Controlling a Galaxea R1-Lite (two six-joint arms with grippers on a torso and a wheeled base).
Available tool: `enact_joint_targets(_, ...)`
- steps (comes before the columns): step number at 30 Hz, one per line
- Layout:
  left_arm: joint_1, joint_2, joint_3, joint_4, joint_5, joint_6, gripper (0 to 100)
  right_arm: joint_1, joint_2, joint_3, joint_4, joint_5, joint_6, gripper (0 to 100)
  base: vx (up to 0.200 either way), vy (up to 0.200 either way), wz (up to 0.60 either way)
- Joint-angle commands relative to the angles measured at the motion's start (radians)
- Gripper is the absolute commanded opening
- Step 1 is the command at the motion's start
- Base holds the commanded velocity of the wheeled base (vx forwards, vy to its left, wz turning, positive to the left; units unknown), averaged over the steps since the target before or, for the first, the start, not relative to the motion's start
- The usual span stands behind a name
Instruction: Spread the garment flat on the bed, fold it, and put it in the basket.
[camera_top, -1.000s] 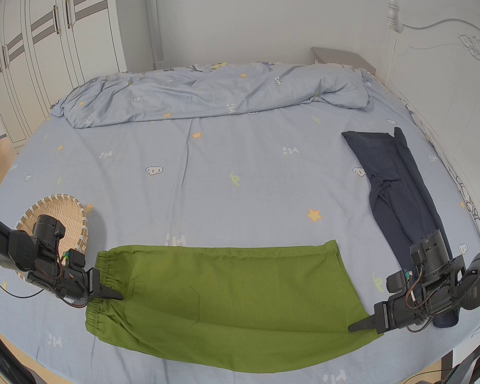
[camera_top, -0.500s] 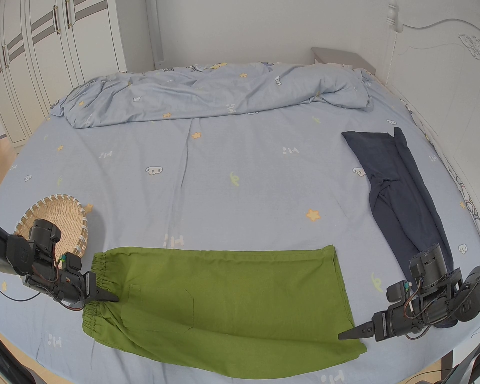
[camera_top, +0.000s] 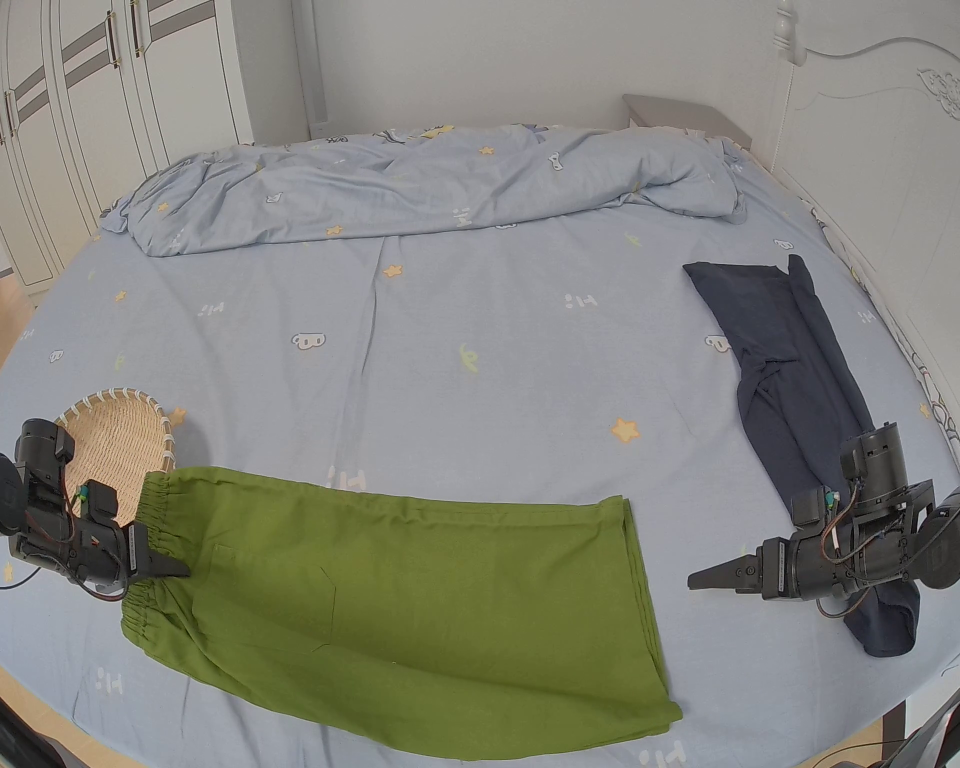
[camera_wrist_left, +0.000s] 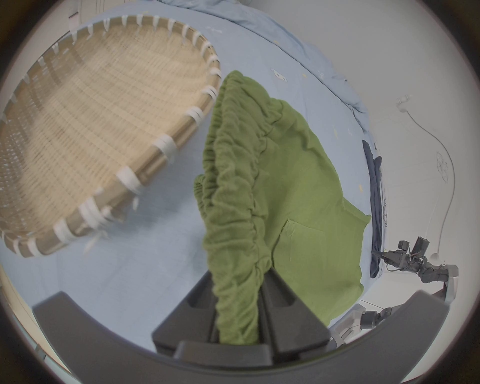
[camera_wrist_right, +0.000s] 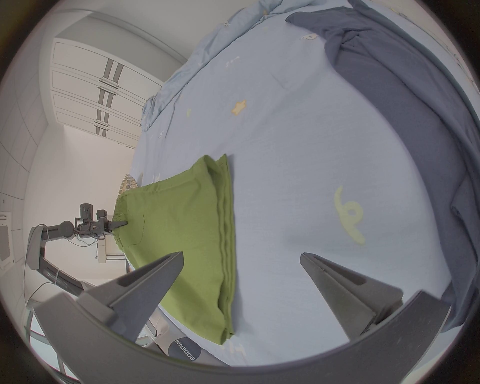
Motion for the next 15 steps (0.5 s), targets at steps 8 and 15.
enact_joint_targets(8,-0.019,-0.129,-0.113,0.178,0.021,-0.027,0,-0.028,-0.01,-0.166,0.058,-0.006,-0.001,100,0.0,0.0,0.0)
enact_joint_targets(15,-0.209,-0.254,-0.23,0.278,0.171,-0.159,0,-0.026,-0.004,-0.229,0.107,-0.006,-0.008,100,0.0,0.0,0.0)
